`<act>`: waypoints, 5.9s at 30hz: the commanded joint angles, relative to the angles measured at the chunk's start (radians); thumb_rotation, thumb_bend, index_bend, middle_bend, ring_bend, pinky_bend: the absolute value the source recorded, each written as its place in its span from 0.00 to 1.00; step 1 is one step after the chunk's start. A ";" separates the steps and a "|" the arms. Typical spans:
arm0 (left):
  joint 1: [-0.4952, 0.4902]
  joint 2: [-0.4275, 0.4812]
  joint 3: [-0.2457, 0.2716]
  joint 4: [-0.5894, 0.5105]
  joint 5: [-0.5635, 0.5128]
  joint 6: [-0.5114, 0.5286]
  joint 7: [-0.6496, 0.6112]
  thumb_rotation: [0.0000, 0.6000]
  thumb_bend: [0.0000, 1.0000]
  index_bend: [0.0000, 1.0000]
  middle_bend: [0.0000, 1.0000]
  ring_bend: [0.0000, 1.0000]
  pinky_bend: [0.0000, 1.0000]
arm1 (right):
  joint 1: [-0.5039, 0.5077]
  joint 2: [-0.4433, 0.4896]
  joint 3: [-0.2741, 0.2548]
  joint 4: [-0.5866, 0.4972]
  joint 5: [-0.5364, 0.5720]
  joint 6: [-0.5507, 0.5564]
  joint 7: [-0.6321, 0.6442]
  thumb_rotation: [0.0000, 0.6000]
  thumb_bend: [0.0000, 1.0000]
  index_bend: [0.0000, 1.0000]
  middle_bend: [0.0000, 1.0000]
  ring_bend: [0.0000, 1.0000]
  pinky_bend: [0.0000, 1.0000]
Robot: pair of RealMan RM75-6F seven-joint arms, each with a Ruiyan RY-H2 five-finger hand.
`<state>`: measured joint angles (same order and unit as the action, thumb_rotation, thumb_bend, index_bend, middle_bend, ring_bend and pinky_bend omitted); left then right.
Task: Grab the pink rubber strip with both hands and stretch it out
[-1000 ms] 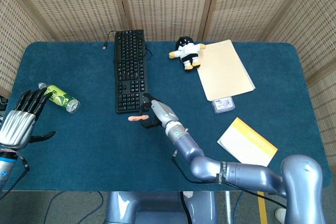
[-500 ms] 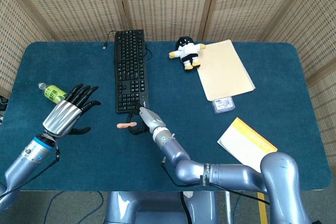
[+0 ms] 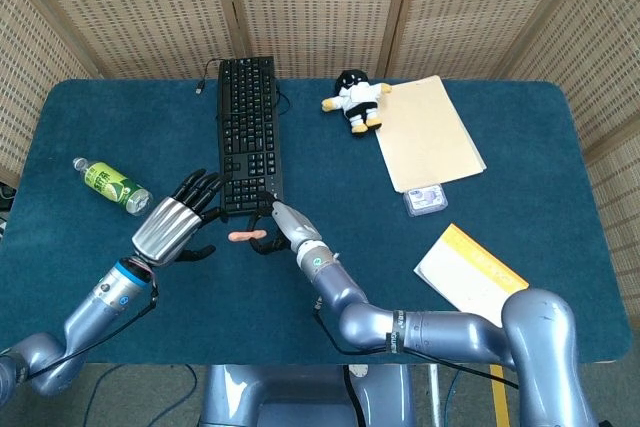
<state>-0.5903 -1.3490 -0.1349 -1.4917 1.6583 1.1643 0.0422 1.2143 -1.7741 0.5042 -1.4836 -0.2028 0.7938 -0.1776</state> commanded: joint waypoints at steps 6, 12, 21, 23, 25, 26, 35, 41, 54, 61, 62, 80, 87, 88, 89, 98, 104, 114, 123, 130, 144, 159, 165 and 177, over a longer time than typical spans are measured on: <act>-0.043 -0.068 -0.007 0.022 -0.036 -0.031 0.046 1.00 0.26 0.48 0.00 0.00 0.00 | -0.003 0.003 -0.013 -0.009 -0.011 -0.006 0.014 1.00 0.59 0.67 0.11 0.00 0.00; -0.055 -0.088 0.002 0.022 -0.051 -0.041 0.059 1.00 0.26 0.51 0.00 0.00 0.00 | -0.001 0.004 -0.018 -0.008 -0.012 -0.003 0.021 1.00 0.59 0.67 0.11 0.00 0.00; -0.065 -0.113 0.006 0.029 -0.061 -0.035 0.073 1.00 0.27 0.52 0.00 0.00 0.00 | -0.001 0.001 -0.025 -0.008 -0.015 -0.002 0.029 1.00 0.59 0.67 0.11 0.00 0.00; -0.068 -0.117 0.007 0.032 -0.062 -0.034 0.081 1.00 0.28 0.52 0.00 0.00 0.00 | 0.000 0.001 -0.026 -0.008 -0.015 -0.001 0.030 1.00 0.59 0.67 0.11 0.00 0.00; -0.068 -0.121 0.009 0.033 -0.065 -0.031 0.087 1.00 0.29 0.53 0.00 0.00 0.00 | 0.000 0.002 -0.028 -0.008 -0.015 0.000 0.031 1.00 0.59 0.67 0.11 0.00 0.00; -0.069 -0.122 0.010 0.034 -0.067 -0.031 0.089 1.00 0.30 0.53 0.00 0.00 0.00 | 0.000 0.003 -0.028 -0.007 -0.015 0.000 0.032 1.00 0.59 0.67 0.11 0.00 0.00; -0.073 -0.136 0.019 0.033 -0.084 -0.033 0.111 1.00 0.31 0.54 0.00 0.00 0.00 | -0.006 0.009 -0.034 -0.013 -0.017 -0.003 0.040 1.00 0.59 0.67 0.11 0.00 0.00; -0.074 -0.140 0.020 0.034 -0.092 -0.028 0.137 1.00 0.33 0.55 0.00 0.00 0.00 | -0.012 0.016 -0.038 -0.020 -0.019 -0.004 0.046 1.00 0.59 0.67 0.11 0.00 0.00; -0.081 -0.153 0.022 0.026 -0.111 -0.031 0.166 1.00 0.40 0.59 0.00 0.00 0.00 | -0.019 0.025 -0.047 -0.025 -0.025 -0.012 0.058 1.00 0.59 0.67 0.11 0.00 0.00; -0.084 -0.161 0.019 0.026 -0.124 -0.036 0.160 1.00 0.43 0.69 0.00 0.00 0.00 | -0.023 0.032 -0.050 -0.029 -0.027 -0.014 0.061 1.00 0.59 0.67 0.11 0.00 0.00; -0.085 -0.164 0.018 0.026 -0.128 -0.038 0.156 1.00 0.44 0.71 0.00 0.00 0.00 | -0.024 0.035 -0.051 -0.030 -0.027 -0.014 0.062 1.00 0.59 0.67 0.11 0.00 0.00; -0.094 -0.171 0.004 0.024 -0.144 -0.027 0.163 1.00 0.45 0.85 0.00 0.00 0.00 | -0.057 0.066 -0.075 -0.028 -0.050 -0.021 0.080 1.00 0.59 0.74 0.12 0.00 0.00; -0.096 -0.149 -0.003 -0.010 -0.139 -0.017 0.175 1.00 0.45 0.85 0.00 0.00 0.00 | -0.077 0.083 -0.090 -0.033 -0.062 -0.019 0.087 1.00 0.59 0.75 0.12 0.00 0.00; -0.096 -0.146 -0.003 -0.014 -0.139 -0.015 0.176 1.00 0.45 0.85 0.00 0.00 0.00 | -0.079 0.084 -0.092 -0.033 -0.063 -0.018 0.087 1.00 0.59 0.75 0.12 0.00 0.00; -0.096 -0.143 -0.004 -0.018 -0.139 -0.014 0.178 1.00 0.45 0.85 0.00 0.00 0.00 | -0.082 0.086 -0.093 -0.034 -0.064 -0.018 0.088 1.00 0.59 0.76 0.12 0.00 0.00; -0.093 -0.102 -0.015 -0.064 -0.143 -0.001 0.196 1.00 0.45 0.85 0.00 0.00 0.00 | -0.115 0.104 -0.114 -0.039 -0.074 -0.013 0.101 1.00 0.59 0.77 0.13 0.00 0.00; -0.085 -0.058 -0.031 -0.105 -0.149 0.020 0.199 1.00 0.45 0.85 0.00 0.00 0.00 | -0.135 0.113 -0.127 -0.047 -0.081 -0.005 0.105 1.00 0.59 0.77 0.13 0.00 0.00; -0.058 0.058 -0.085 -0.200 -0.171 0.082 0.183 1.00 0.45 0.85 0.00 0.00 0.00 | -0.171 0.134 -0.147 -0.060 -0.086 0.013 0.107 1.00 0.59 0.77 0.13 0.00 0.00; -0.030 0.158 -0.138 -0.258 -0.206 0.131 0.142 1.00 0.45 0.85 0.00 0.00 0.00 | -0.194 0.154 -0.154 -0.074 -0.087 0.026 0.101 1.00 0.59 0.77 0.13 0.00 0.00; -0.007 0.253 -0.186 -0.261 -0.253 0.152 0.104 1.00 0.45 0.85 0.00 0.00 0.00 | -0.212 0.174 -0.156 -0.073 -0.079 0.029 0.099 1.00 0.59 0.77 0.13 0.00 0.00; 0.052 0.381 -0.239 -0.144 -0.361 0.155 -0.062 1.00 0.45 0.86 0.00 0.00 0.00 | -0.266 0.270 -0.155 -0.077 -0.082 0.017 0.107 1.00 0.59 0.77 0.13 0.00 0.00; 0.096 0.394 -0.221 0.059 -0.407 0.117 -0.211 1.00 0.45 0.86 0.00 0.00 0.00 | -0.350 0.433 -0.147 -0.095 -0.110 -0.012 0.151 1.00 0.59 0.77 0.14 0.00 0.00; 0.093 0.362 -0.206 0.145 -0.419 0.081 -0.249 1.00 0.45 0.86 0.00 0.00 0.00 | -0.397 0.504 -0.151 -0.091 -0.137 -0.044 0.186 1.00 0.59 0.77 0.14 0.00 0.00; 0.067 0.268 -0.176 0.340 -0.437 -0.005 -0.286 1.00 0.45 0.86 0.00 0.00 0.00 | -0.515 0.691 -0.187 -0.098 -0.259 -0.173 0.266 1.00 0.59 0.78 0.15 0.00 0.00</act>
<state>-0.5171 -1.0667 -0.3175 -1.1782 1.2231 1.1734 -0.2397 0.7246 -1.1139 0.3254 -1.5779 -0.4356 0.6471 0.0670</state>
